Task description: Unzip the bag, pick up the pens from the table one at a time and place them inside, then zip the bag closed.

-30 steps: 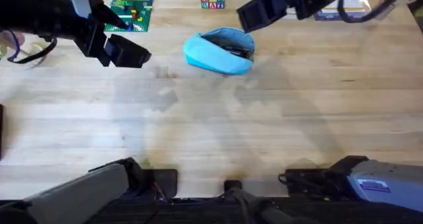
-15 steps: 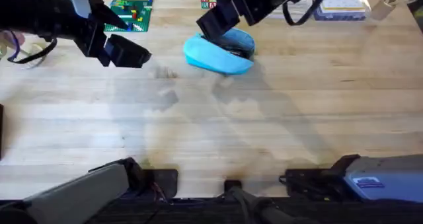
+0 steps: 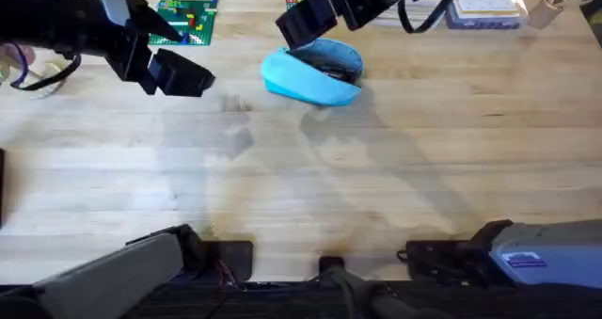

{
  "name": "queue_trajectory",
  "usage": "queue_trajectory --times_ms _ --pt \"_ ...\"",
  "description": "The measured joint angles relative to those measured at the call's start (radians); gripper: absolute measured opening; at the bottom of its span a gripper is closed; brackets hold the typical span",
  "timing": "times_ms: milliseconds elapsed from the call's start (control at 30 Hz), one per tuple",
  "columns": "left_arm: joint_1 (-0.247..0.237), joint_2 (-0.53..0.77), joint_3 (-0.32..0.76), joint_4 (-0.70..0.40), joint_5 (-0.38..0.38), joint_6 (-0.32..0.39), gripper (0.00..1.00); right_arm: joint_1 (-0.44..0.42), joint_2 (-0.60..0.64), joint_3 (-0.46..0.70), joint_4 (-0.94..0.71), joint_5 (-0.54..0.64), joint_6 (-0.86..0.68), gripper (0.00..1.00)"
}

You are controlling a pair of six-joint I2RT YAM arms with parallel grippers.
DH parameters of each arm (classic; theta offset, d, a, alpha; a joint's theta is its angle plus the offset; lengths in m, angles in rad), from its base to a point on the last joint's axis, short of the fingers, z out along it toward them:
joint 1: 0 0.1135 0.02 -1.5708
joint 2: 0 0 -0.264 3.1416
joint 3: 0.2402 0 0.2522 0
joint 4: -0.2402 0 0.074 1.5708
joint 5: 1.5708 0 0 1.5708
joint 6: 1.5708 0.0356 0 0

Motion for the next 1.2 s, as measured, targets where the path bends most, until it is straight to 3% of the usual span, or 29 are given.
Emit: queue_trajectory --times_ms 567,1200 --pt "0.0 0.0 0.0 0.0 0.0 0.0 0.993 0.094 0.006 0.009 0.054 0.164 0.092 0.997" --pt "0.0 0.0 0.0 0.0 0.0 0.0 0.994 0.094 0.229 0.195 0.027 0.187 0.141 0.998"
